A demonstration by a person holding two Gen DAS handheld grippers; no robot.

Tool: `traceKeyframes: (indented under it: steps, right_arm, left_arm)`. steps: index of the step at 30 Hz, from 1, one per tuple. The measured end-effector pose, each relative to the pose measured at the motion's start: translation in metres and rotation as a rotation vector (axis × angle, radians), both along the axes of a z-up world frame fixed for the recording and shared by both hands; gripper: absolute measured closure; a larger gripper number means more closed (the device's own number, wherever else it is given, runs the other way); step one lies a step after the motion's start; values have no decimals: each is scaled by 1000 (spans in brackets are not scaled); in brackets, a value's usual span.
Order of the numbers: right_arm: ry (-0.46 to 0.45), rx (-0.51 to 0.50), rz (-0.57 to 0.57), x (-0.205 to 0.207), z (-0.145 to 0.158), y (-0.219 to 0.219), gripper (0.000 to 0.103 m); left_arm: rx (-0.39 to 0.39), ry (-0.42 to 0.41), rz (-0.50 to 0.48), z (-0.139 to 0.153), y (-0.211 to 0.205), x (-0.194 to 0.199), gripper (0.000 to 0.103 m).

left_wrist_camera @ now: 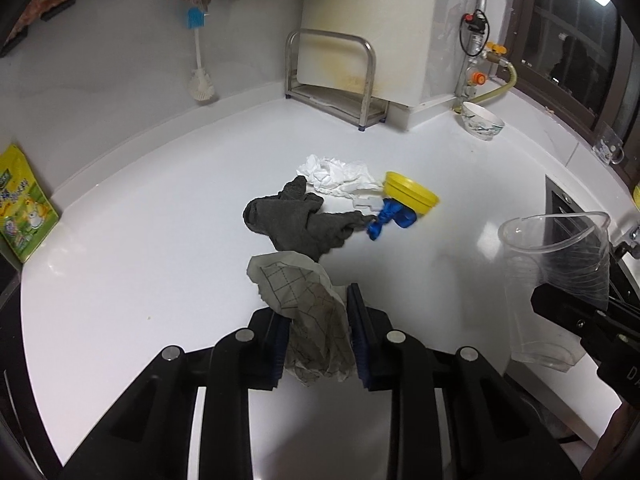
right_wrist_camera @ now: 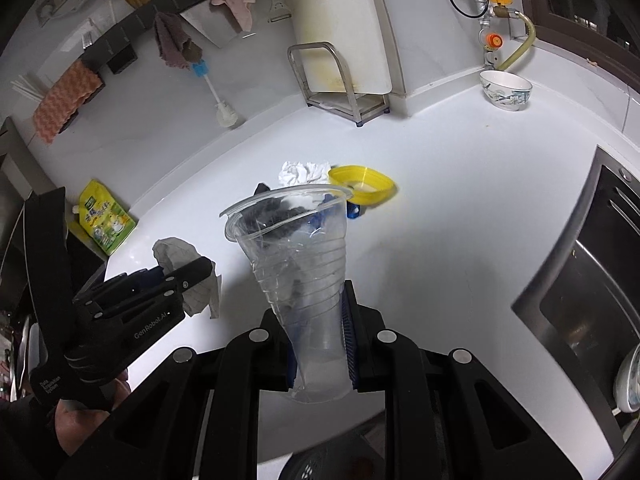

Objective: Collect trash
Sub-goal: 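Grasp the white checked paper towel with the left gripper and lift it, then carry the cup and paper towel over the bin and open both grippers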

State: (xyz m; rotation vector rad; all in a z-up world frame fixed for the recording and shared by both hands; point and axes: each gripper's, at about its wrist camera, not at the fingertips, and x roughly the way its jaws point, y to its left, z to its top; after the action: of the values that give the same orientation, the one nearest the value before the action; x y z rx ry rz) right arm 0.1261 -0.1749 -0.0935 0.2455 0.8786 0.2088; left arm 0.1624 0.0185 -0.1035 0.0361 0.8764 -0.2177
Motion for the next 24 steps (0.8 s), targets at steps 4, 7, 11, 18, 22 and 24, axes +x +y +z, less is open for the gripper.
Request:
traceKeyframes:
  steps: [4, 7, 11, 18, 22, 24]
  right_arm:
    - [3, 5, 1, -25, -1, -8, 85]
    - [16, 14, -4, -46, -5, -18, 85]
    - [45, 22, -8, -75, -13, -33, 85]
    - [78, 26, -3, -120, -21, -57, 85]
    - [108, 23, 6, -144, -31, -68, 85]
    - [122, 25, 11, -154, -35, -73, 85]
  left_arm:
    - [4, -1, -6, 7, -7, -24, 76]
    - [9, -3, -14, 11, -14, -43, 76]
    - [13, -4, -23, 15, -26, -70, 76]
    - [8, 8, -51, 18, -56, -116, 76]
    - [10, 15, -71, 15, -74, -138, 76]
    - [9, 22, -76, 13, -82, -147, 76]
